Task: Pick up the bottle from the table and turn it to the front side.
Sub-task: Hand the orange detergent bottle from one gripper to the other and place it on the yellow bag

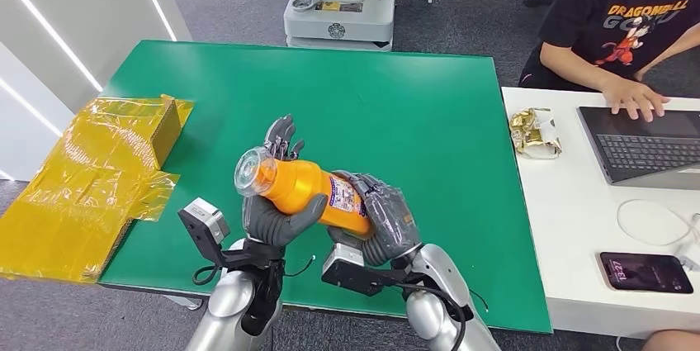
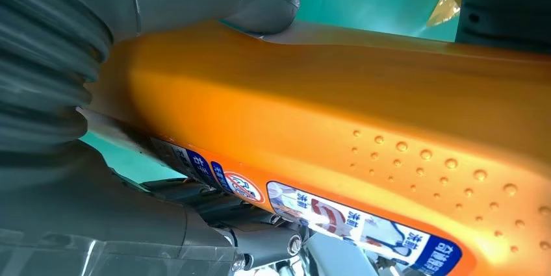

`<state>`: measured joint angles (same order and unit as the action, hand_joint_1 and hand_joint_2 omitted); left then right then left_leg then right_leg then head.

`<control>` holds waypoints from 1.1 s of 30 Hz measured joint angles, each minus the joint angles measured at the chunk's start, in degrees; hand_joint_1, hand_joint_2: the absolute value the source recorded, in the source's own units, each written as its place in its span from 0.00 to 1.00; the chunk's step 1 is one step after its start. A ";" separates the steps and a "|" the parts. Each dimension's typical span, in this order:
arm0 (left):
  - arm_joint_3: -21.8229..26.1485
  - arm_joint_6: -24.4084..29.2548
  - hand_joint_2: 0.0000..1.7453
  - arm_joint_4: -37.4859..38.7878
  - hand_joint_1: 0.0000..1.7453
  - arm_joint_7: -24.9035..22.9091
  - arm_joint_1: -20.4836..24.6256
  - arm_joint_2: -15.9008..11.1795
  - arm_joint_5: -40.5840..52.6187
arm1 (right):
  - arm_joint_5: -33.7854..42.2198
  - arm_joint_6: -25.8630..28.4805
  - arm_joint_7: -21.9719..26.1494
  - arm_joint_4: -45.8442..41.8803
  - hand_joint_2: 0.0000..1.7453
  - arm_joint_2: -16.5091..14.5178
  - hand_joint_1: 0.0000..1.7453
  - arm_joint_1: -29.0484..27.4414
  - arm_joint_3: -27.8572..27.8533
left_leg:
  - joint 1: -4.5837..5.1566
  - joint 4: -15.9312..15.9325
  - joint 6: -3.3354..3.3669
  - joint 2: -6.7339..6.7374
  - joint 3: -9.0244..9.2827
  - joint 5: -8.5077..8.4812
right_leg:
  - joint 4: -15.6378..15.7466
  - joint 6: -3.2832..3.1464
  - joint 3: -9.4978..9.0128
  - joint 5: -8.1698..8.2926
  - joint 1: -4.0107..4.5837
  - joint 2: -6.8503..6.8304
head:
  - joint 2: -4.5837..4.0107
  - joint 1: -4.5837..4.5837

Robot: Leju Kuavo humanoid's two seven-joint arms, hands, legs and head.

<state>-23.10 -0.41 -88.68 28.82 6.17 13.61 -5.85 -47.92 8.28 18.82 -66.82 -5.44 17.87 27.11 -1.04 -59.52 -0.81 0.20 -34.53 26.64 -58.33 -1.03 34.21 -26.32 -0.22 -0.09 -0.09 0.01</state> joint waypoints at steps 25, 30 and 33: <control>-0.02 0.50 1.00 0.36 1.00 -0.01 -0.06 0.25 0.52 | -0.68 -2.54 -0.87 1.54 1.00 0.04 1.00 -0.47 -0.01 | 0.00 0.00 0.00 0.00 0.00 0.00 | 0.00 0.00 0.01 0.00 0.00 0.00 | 0.00 0.01; -0.02 0.50 1.00 0.36 1.00 -0.02 -0.06 0.33 0.56 | -0.98 -2.51 -0.92 1.54 1.00 0.06 1.00 -0.71 -0.01 | 0.00 0.00 0.00 0.00 0.00 0.00 | 0.00 0.00 0.01 0.00 0.00 0.00 | 0.00 0.01; -0.02 0.50 1.00 0.36 1.00 -0.02 -0.06 0.34 0.56 | -1.09 -2.36 -0.94 1.51 1.00 0.07 1.00 -0.85 -0.01 | 0.00 0.00 0.00 0.00 0.00 0.00 | 0.00 0.00 0.01 0.00 0.00 0.00 | 0.00 0.01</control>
<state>-23.12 0.09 -88.32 28.81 6.11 13.94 -5.29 -49.01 5.92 17.88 -65.31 -5.38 17.03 27.10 -1.04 -59.53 -0.81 0.20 -34.53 26.64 -58.33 -1.03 34.21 -26.32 -0.22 -0.09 -0.09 0.02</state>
